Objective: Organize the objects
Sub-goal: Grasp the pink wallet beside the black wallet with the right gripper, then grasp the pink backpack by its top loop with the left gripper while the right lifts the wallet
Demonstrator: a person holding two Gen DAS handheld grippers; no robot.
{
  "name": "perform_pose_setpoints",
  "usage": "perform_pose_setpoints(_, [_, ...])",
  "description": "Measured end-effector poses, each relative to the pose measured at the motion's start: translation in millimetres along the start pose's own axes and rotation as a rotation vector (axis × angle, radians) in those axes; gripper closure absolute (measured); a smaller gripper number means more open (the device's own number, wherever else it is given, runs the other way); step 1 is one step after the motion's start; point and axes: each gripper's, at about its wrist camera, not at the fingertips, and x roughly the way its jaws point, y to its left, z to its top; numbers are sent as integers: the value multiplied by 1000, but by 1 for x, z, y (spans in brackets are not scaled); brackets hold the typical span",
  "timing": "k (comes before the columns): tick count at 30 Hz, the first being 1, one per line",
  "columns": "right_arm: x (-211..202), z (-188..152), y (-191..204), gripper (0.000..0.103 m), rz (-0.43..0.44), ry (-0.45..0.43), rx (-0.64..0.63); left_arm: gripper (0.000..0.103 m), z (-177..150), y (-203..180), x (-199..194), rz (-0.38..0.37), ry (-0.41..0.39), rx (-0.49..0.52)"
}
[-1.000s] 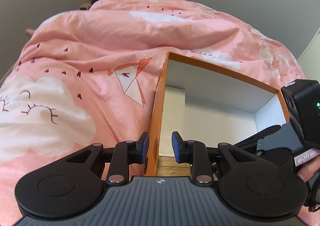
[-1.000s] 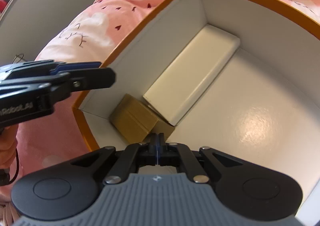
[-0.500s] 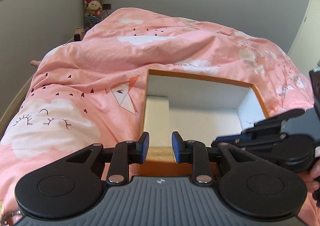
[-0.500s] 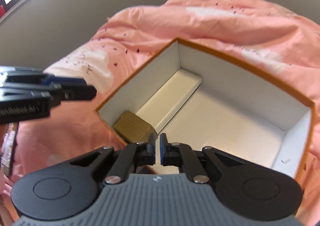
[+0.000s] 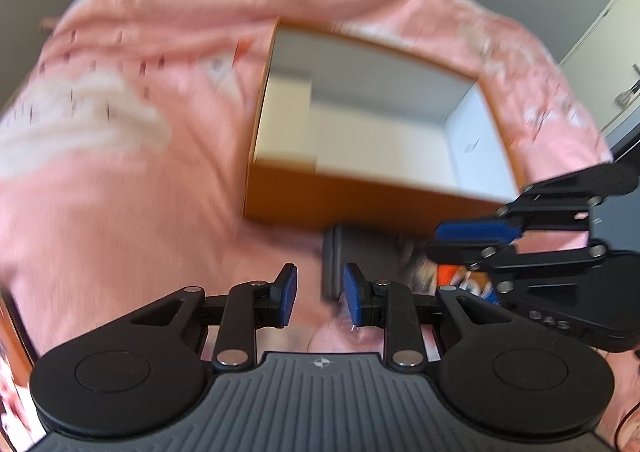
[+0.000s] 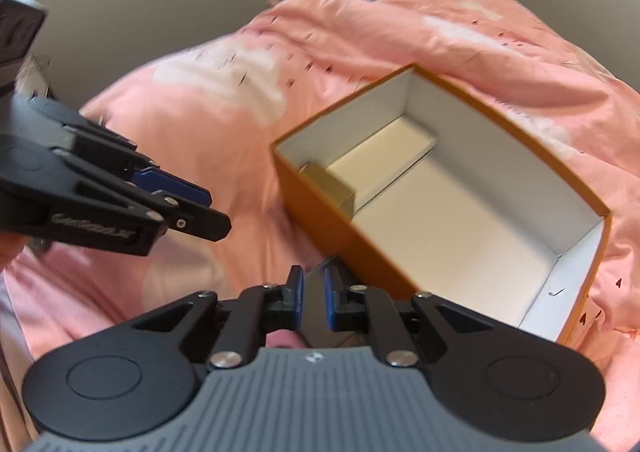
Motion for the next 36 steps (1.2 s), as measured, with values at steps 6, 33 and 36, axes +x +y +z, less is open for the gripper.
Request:
perform_pose_setpoints(6, [17,-8,21,77,16,100,-99,55,-19,6,19,-40,136,-27])
perform_pose_setpoints(33, [62,-23,42,77,9,333,-339,47,-39,13,60,-164,324,-156])
perform_pose_setpoints(36, [58,-27,41,77,5,323,-327,47,-41,16,62,-177,335,-181])
